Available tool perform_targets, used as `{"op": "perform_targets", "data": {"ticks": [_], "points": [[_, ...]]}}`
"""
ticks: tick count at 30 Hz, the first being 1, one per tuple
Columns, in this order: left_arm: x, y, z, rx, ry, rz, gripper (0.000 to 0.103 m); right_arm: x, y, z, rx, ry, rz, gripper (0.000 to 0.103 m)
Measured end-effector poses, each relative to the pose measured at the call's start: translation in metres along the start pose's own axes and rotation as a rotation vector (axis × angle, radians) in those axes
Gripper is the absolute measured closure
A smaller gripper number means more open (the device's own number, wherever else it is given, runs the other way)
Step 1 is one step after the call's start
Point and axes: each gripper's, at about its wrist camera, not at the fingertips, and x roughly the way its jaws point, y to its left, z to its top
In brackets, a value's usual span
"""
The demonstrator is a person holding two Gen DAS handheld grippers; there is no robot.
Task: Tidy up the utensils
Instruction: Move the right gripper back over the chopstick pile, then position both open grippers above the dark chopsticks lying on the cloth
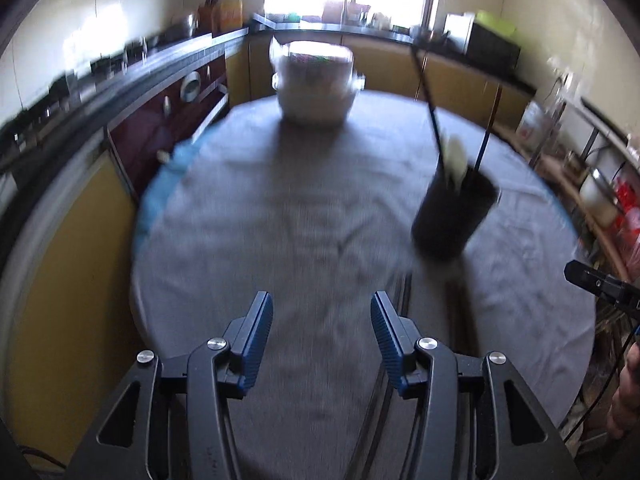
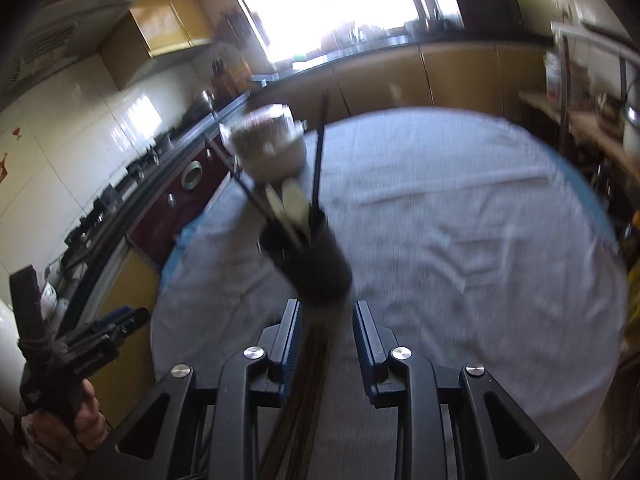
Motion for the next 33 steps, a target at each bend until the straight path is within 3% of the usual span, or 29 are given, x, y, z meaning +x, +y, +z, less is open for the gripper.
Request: {"op": "perform_targets", "data": {"ticks": [8, 18, 27, 33], "points": [[0.023, -0.005, -0.045, 0.02, 0.089, -0.001, 0.051, 0.041, -0.004, -0.039, 0.009, 0.136, -0.001, 0.075], [0.038, -0.002, -0.055, 0.024, 0.117, 0.005, 0.051, 0.072, -0.004, -0.055, 0.007, 0.23, -0.023, 0.075], [0.042, 0.0, -0.056, 0.024, 0.121, -0.008, 0.051, 0.099, 0.011, -0.057, -0.047, 0.275, -0.087, 0.075], [0.047, 0.009, -0.057, -0.007, 0.136, -0.004, 0.051, 0.105, 0.029, -0.058, -0.151, 0.266, -0.156, 0.083]]}}
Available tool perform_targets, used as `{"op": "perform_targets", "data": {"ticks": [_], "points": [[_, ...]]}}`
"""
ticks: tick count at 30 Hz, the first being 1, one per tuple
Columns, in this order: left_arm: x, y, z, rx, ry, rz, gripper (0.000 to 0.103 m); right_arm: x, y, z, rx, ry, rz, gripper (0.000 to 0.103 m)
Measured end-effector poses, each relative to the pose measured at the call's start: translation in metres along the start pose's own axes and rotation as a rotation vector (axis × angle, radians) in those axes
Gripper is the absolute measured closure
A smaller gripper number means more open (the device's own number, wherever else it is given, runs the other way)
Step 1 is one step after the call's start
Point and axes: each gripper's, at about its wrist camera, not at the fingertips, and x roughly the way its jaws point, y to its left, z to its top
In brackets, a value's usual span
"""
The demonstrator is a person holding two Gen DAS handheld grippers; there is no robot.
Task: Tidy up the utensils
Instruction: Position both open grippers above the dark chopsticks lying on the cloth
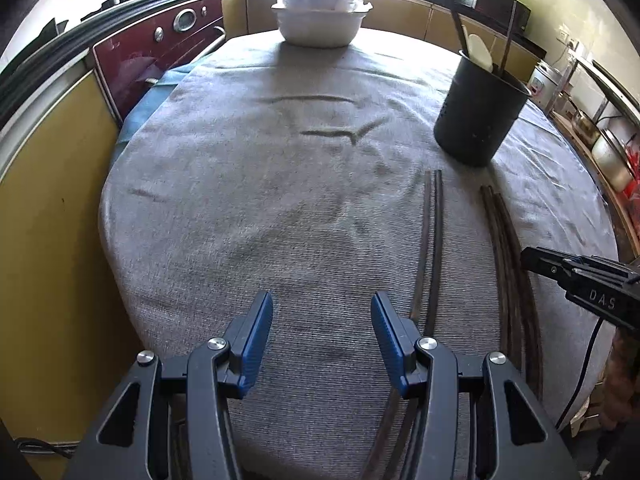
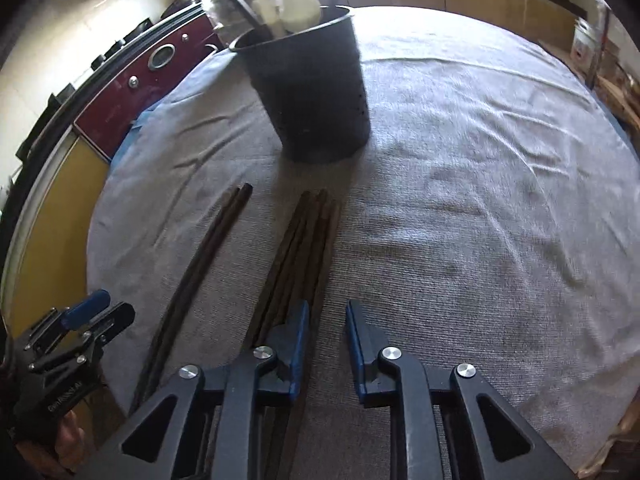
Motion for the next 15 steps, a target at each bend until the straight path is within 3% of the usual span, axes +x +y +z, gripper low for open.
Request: {"op": "perform_targets", "data": {"ticks": [5, 6, 10, 15], "points": [[-0.003, 0.002, 0.0, -0.007, -0.01, -0.009, 0.051, 0.0, -0.008, 0.0, -0.001, -0.006, -0.048, 0.083], [-0.004, 0.002, -0.001, -0.007, -0.011, -0.009, 0.051, 0.001, -0.014, -0.001, 0.013, 0.0, -0.058, 0.088], [-0.001, 0.001, -0.002, -0.006, -0.003, -0.013, 0.051, -0.003, -0.031, 0.0, 0.102, -0.007, 0.057, 0.089], [-0.002, 0.0, -0.003, -0.004, -0.005, -0.018, 0.051, 0.003, -0.017, 0.002, 0.058, 0.012, 0.067, 0.089]]}}
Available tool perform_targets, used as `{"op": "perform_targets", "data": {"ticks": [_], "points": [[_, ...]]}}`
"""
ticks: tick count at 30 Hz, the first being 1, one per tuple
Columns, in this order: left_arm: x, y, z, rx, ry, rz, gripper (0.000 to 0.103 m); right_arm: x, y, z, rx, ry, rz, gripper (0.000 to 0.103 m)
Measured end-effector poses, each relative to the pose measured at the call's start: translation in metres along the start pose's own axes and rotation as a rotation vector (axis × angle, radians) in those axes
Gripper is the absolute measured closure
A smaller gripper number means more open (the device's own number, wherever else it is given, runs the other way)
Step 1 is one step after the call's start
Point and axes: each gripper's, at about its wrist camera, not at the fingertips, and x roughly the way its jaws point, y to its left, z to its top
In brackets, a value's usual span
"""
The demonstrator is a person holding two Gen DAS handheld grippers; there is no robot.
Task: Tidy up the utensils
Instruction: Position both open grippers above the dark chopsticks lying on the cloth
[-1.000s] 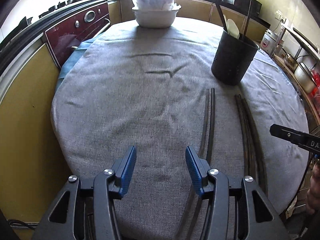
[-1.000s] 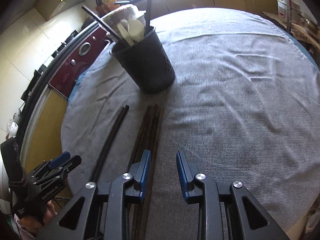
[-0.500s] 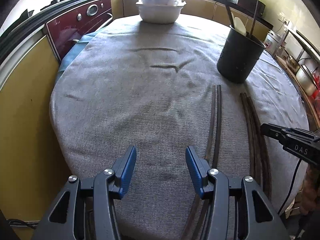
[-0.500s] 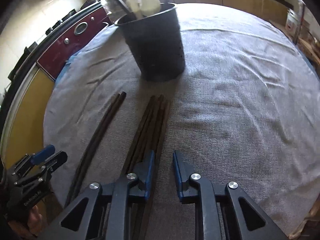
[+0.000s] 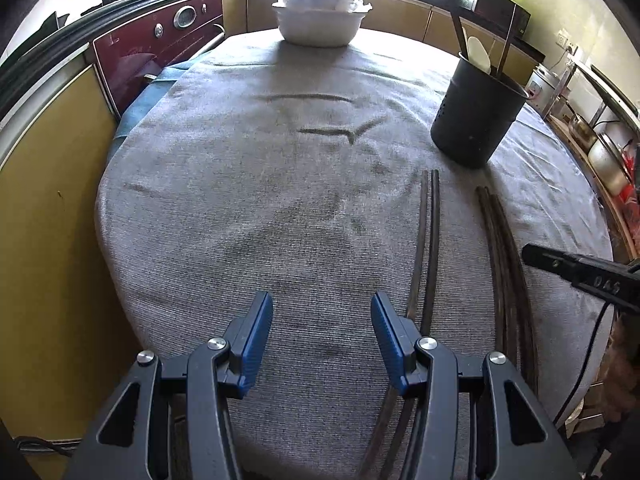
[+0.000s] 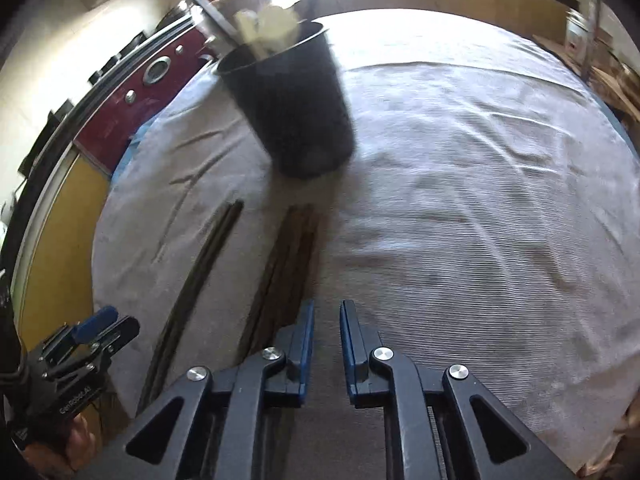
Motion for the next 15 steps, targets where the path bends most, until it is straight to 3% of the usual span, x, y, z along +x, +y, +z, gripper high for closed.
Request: {"op": "perform_targets", "data": {"ticks": [6, 10, 13, 15], "points": [[-0.001, 0.001, 0.002, -0.007, -0.002, 0.0, 0.051, 0.006, 0.017, -0.001, -0.072, -0.01, -0.072, 0.089], [0.003, 0.001, 0.006, -0.005, 0.004, 0.003, 0.051, 0.01, 0.007, 0.007, -0.035, 0.001, -0.113, 0.089], [0.008, -0.002, 0.01, 0.005, 0.012, 0.002, 0.051, 0.013, 0.004, 0.019, -0.023, 0.009, -0.1, 0.091], [0.008, -0.003, 0.011, 0.007, 0.011, -0.005, 0.051, 0.009, 0.001, 0.024, 0.031, 0.01, -0.026, 0.089]]}}
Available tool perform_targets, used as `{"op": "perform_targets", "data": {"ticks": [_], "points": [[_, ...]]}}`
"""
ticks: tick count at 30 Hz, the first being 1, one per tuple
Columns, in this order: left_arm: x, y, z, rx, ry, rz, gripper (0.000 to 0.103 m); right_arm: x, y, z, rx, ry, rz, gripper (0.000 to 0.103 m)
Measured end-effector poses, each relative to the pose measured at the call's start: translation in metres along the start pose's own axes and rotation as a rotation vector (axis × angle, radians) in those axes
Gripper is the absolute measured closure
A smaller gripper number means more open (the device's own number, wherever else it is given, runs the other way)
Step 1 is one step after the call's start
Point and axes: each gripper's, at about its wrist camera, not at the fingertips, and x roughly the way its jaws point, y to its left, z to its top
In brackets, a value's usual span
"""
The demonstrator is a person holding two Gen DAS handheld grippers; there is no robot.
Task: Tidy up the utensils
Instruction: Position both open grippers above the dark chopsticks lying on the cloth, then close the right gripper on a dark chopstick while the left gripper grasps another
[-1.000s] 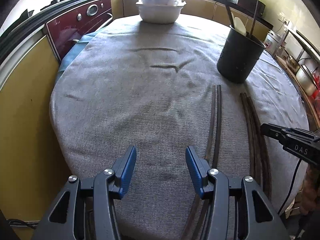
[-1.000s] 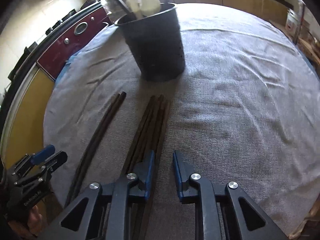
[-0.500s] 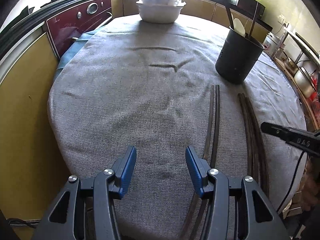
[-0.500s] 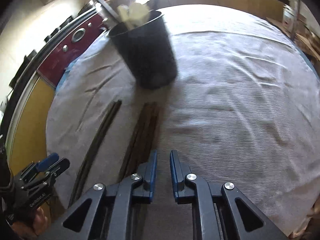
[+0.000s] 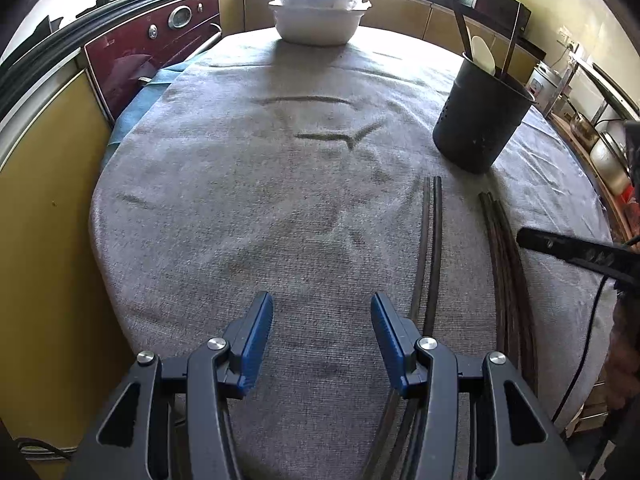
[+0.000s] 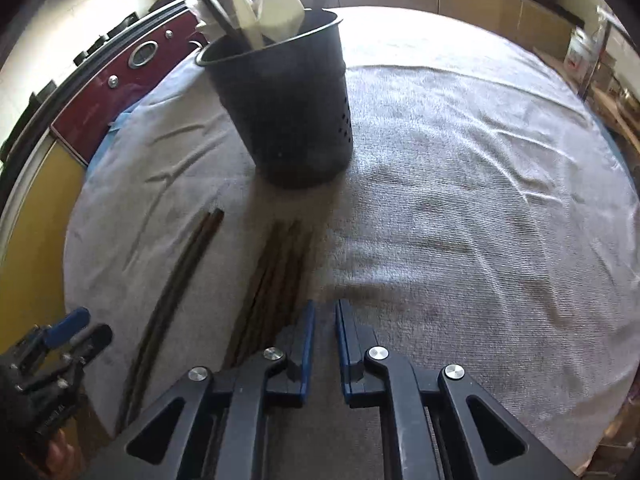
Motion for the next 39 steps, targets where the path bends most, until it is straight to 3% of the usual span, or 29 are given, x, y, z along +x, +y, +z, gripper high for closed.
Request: {"op": "perform_targets", "data": {"ticks": [4, 12, 21, 30, 39], "points": [[0.004, -0.002, -0.002, 0.019, 0.01, 0.006, 0.051, 0.0, 0.004, 0.008, -0.012, -0.012, 0.008, 0.089], [0.008, 0.0, 0.003, 0.008, 0.011, -0.004, 0.051, 0.026, -0.003, 0.038, 0.112, 0.026, 0.027, 0.09], [0.013, 0.003, 0.03, 0.021, -0.012, -0.007, 0.051, 0.036, 0.017, 0.052, 0.072, 0.054, -0.067, 0.097], [0.033, -0.033, 0.063, 0.142, 0.0, -0.078, 0.051, 0.023, -0.021, 0.043, 0.152, 0.048, -0.093, 0.098], [0.052, -0.055, 0.072, 0.25, 0.044, -0.08, 0.051, 0.02, -0.042, 0.04, 0.192, 0.044, -0.004, 0.097]]}}
